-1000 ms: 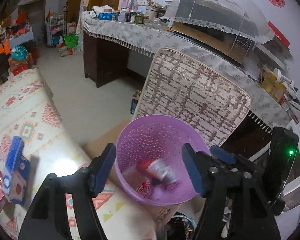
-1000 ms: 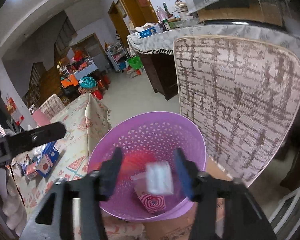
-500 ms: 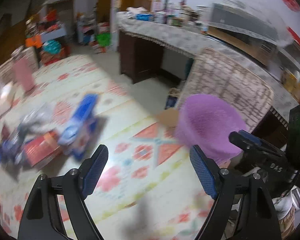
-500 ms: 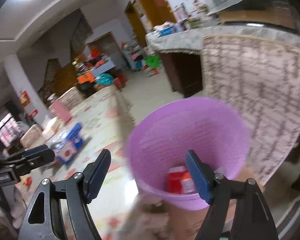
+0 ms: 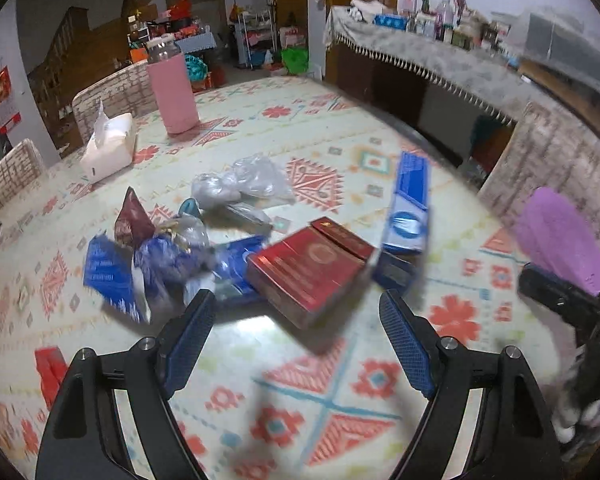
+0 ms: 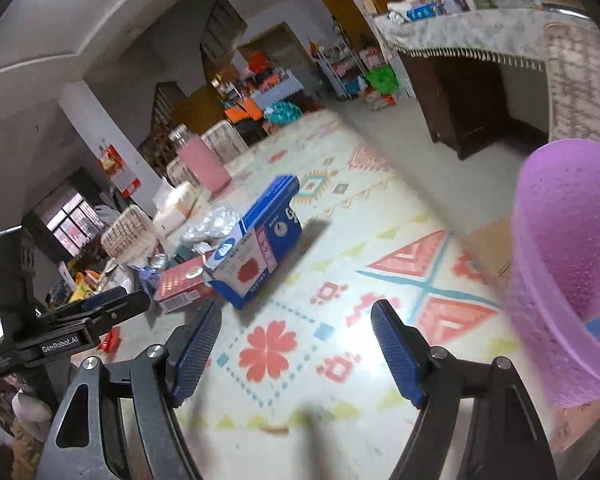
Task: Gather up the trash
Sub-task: 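Return both tools to the table toward the remaining boxes, then grasp the red Shuangxi cigarette box with the left tool while the right tool grasps a flat blue box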
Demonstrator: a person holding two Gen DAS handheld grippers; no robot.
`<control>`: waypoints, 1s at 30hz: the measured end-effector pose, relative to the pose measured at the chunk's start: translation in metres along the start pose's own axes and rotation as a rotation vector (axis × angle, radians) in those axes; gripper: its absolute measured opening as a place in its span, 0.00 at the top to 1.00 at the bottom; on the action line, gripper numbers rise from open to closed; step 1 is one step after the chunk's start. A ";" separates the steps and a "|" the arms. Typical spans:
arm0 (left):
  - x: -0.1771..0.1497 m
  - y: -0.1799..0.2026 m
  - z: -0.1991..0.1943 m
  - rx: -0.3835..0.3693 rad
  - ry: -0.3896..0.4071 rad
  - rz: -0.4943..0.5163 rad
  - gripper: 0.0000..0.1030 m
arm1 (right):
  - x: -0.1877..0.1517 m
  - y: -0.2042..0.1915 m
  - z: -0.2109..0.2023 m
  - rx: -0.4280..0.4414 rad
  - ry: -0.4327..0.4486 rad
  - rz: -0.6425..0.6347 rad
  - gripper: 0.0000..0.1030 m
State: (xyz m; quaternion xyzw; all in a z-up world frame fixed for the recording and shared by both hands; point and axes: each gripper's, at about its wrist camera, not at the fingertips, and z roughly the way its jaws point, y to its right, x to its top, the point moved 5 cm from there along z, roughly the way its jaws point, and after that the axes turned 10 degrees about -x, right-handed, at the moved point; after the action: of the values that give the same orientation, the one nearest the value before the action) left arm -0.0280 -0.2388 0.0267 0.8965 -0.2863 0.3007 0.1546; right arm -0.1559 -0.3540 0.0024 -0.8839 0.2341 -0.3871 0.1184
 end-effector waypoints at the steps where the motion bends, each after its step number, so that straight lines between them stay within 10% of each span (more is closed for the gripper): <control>1: 0.005 -0.002 0.007 -0.005 -0.012 0.008 0.20 | 0.002 -0.001 0.003 0.011 0.001 0.005 0.21; 13: 0.026 0.005 0.072 -0.061 -0.162 0.111 0.18 | 0.006 0.000 0.015 0.031 -0.029 0.017 0.21; 15: 0.019 0.008 0.065 -0.064 -0.163 0.106 0.45 | 0.006 -0.001 0.015 0.023 -0.025 0.012 0.21; 20: -0.010 0.016 0.037 -0.116 -0.161 0.085 0.61 | 0.005 -0.001 0.015 0.014 -0.028 0.006 0.21; 24: -0.025 0.020 0.026 -0.136 -0.134 0.066 0.56 | 0.005 -0.002 0.013 0.002 -0.021 -0.006 0.21; 27: -0.024 0.024 0.028 -0.107 -0.103 0.079 0.23 | 0.004 -0.004 0.013 -0.013 -0.018 -0.022 0.20; 30: -0.026 0.029 0.038 -0.073 -0.105 0.095 0.23 | 0.003 -0.005 0.012 -0.023 -0.013 -0.033 0.20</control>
State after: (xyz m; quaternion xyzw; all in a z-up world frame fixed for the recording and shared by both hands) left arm -0.0456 -0.2679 -0.0159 0.8902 -0.3469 0.2496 0.1576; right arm -0.1431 -0.3508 -0.0019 -0.8915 0.2229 -0.3807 0.1035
